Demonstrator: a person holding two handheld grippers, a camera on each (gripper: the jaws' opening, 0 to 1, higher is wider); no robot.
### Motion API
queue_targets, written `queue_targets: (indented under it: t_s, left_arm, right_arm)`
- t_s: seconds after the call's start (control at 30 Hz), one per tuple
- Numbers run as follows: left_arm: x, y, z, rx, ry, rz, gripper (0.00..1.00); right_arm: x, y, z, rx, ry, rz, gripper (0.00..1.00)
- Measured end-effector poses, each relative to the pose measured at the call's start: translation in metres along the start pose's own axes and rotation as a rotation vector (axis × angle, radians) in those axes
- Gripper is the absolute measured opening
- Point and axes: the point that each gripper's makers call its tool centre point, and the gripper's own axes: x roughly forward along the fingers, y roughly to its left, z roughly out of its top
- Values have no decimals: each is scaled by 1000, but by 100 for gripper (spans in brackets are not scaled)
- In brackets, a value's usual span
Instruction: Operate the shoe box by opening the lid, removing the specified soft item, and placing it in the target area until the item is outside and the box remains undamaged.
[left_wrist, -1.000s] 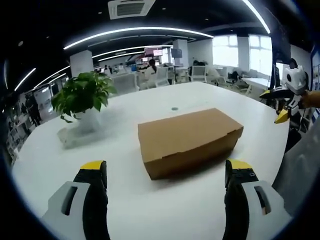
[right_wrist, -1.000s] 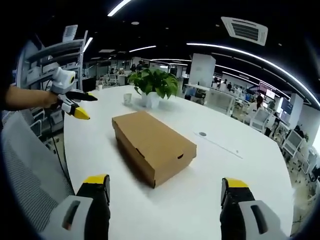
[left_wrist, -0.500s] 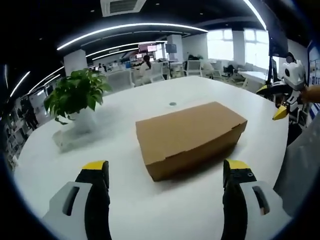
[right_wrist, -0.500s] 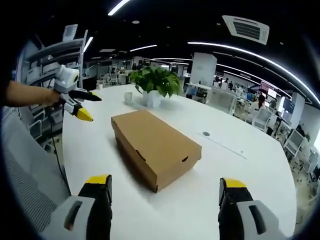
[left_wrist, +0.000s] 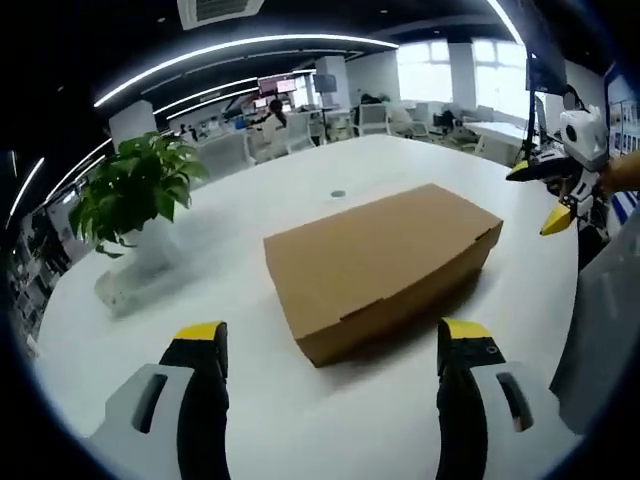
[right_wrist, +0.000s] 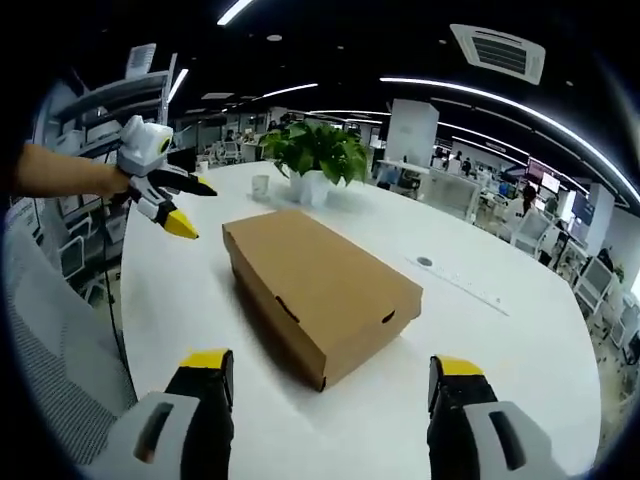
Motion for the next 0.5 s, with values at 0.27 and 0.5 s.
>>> queue_targets:
  t_s: [0.27,0.5]
  left_arm:
    - [9,7,-12,21,38,-13,80]
    - [15,12,-12,-1,39,-22,74]
  right_arm:
    - [12,2,-3,29,-1,-4,72]
    - [23,4,-8,56,-1,-9,66]
